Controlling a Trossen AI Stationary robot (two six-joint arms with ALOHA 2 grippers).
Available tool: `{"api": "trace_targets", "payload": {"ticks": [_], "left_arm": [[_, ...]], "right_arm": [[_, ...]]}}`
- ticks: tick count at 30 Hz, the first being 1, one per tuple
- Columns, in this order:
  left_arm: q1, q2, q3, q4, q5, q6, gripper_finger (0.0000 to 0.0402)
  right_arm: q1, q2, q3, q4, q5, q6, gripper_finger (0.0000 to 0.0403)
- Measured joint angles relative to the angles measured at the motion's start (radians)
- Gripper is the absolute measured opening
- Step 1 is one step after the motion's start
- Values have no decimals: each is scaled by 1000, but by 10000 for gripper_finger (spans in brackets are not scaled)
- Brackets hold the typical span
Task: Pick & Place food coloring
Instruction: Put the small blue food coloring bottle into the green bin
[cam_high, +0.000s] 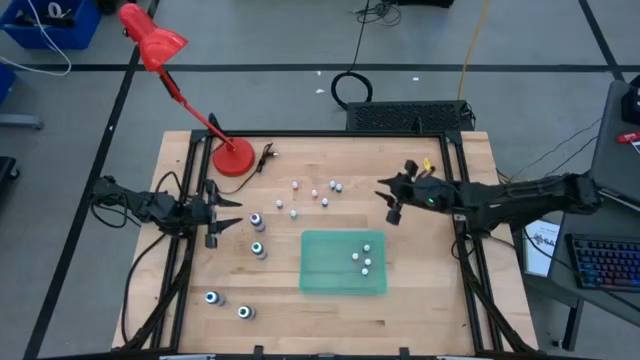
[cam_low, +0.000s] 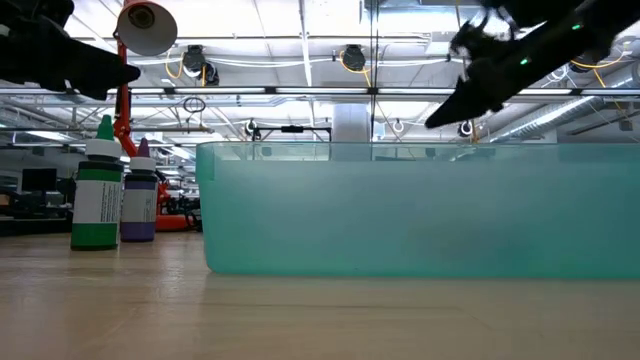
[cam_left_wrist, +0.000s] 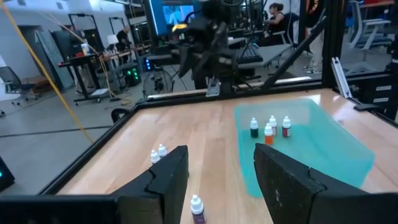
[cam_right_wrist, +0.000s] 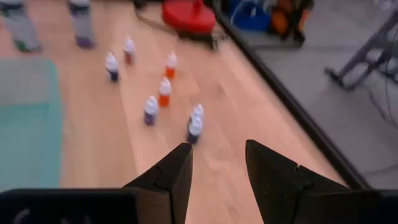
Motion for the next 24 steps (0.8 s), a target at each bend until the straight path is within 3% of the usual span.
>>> {"api": "trace_targets", "payload": {"ticks": [5,13,16,24], "left_arm": [[0,0,0,-2,0,3,186],[0,0,0,-2,0,3,186],[0,0,0,-2,0,4,186],[0,0,0,-2,0,4,186]], "right_arm": [[-122,218,186,-73,-188,-26,140],[-221,623,616,-393,-298,-135,141],[-224,725,674,-403,-365,-135,142],[-235,835,708,-363,-363,-140,142]]}}
